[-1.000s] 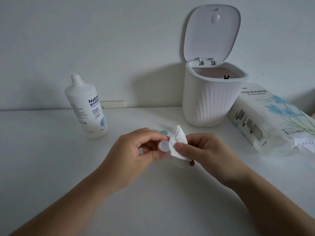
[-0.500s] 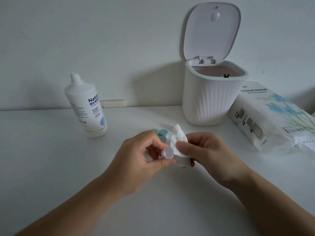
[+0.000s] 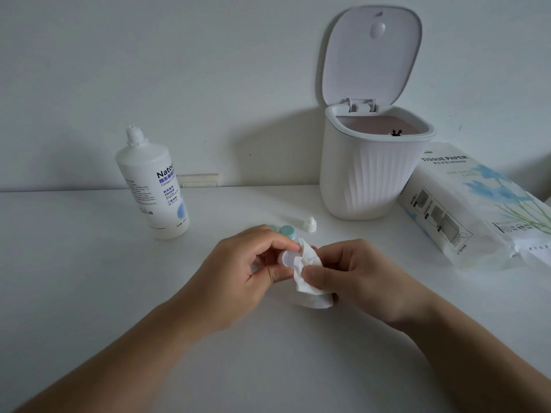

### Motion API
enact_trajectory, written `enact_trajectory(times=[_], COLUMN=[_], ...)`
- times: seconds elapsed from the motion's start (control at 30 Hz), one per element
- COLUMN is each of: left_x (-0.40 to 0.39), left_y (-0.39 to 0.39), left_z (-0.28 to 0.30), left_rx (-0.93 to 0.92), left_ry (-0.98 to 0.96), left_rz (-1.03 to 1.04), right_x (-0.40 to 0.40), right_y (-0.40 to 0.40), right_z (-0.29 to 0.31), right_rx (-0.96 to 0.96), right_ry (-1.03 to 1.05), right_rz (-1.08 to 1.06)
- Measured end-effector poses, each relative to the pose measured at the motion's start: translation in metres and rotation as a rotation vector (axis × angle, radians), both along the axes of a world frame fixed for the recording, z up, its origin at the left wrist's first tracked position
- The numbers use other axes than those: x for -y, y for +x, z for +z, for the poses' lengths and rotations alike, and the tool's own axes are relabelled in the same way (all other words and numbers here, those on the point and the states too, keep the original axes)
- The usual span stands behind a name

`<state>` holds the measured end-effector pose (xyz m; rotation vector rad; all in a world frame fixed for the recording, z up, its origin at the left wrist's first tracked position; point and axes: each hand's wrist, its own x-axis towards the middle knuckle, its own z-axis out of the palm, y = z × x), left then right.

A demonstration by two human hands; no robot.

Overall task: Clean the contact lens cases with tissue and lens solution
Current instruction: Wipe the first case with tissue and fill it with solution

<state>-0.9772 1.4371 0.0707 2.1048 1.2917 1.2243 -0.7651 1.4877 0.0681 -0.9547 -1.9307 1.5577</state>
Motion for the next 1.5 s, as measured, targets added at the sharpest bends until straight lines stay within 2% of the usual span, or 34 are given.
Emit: enact_trajectory(times=[0.17, 0.3, 0.57, 0.7, 0.93, 1.07, 1.23, 1.4, 1.5], left_x=[0.003, 0.006, 0.005, 0.003, -0.002, -0.007, -0.008, -0.008, -0.008], left_y=[0.004, 0.011, 0.001, 0.000, -0.008, -0.016, -0.016, -0.017, -0.018], left_z=[-0.002, -0.005, 0.001, 0.001, -0.002, -0.003, -0.005, -0.005, -0.005], left_rx=[0.153, 0.158, 0.061, 0.095, 0.147, 0.238, 0.314, 0.322, 0.326], left_ry=[-0.061, -0.056, -0.096, -0.091, -0.109, -0.190, -0.236, -0.250, -0.262], left_rz=[0.051, 0.054, -0.013, 0.018, 0.119, 0.122, 0.089, 0.072, 0.051], right_x=[-0.002, -0.003, 0.000, -0.004, -0.008, -0.012, -0.018, -0.017, -0.012], right_y=[-0.002, -0.001, 0.002, 0.003, 0.002, 0.007, 0.029, 0.047, 0.050], right_z=[-0.003, -0.002, 0.001, 0.003, 0.001, 0.002, 0.007, 0.008, 0.006], right_rx=[-0.106, -0.165, -0.005, -0.010, -0.214, -0.193, 0.026, 0.457, 0.692], right_ry=[-0.046, -0.075, -0.089, -0.017, 0.130, 0.212, 0.356, 0.781, 0.873], right_rz=[-0.050, -0.027, 0.074, -0.028, -0.305, -0.372, -0.493, -0.569, -0.570])
